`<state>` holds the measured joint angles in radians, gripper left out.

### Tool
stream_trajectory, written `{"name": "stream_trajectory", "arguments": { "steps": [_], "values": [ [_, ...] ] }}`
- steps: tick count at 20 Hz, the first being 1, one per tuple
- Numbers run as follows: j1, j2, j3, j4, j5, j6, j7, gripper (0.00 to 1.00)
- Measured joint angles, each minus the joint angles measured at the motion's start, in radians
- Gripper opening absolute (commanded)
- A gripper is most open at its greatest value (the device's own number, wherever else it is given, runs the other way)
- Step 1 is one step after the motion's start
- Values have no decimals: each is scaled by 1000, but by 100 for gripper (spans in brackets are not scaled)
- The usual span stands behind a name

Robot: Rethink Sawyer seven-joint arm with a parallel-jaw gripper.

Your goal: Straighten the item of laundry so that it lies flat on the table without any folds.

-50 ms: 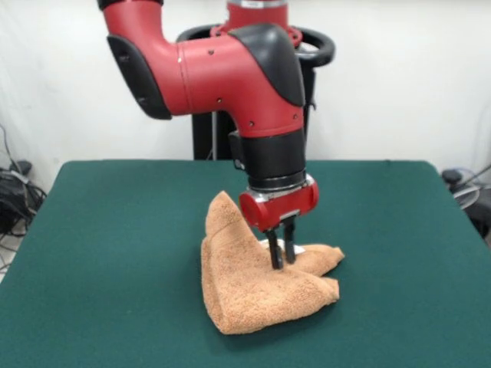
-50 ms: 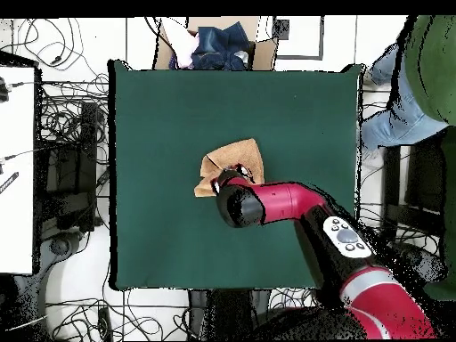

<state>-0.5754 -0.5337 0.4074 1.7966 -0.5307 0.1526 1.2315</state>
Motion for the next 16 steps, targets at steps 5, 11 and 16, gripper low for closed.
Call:
{"name": "stream_trajectory", "arguments": {
  "steps": [5,11,16],
  "values": [
    [4,-16,-1,8,16,0,0,100],
    [5,-10,-1,9,27,0,0,100],
    [23,-4,-11,9,30,0,0,100]
  ]
}}
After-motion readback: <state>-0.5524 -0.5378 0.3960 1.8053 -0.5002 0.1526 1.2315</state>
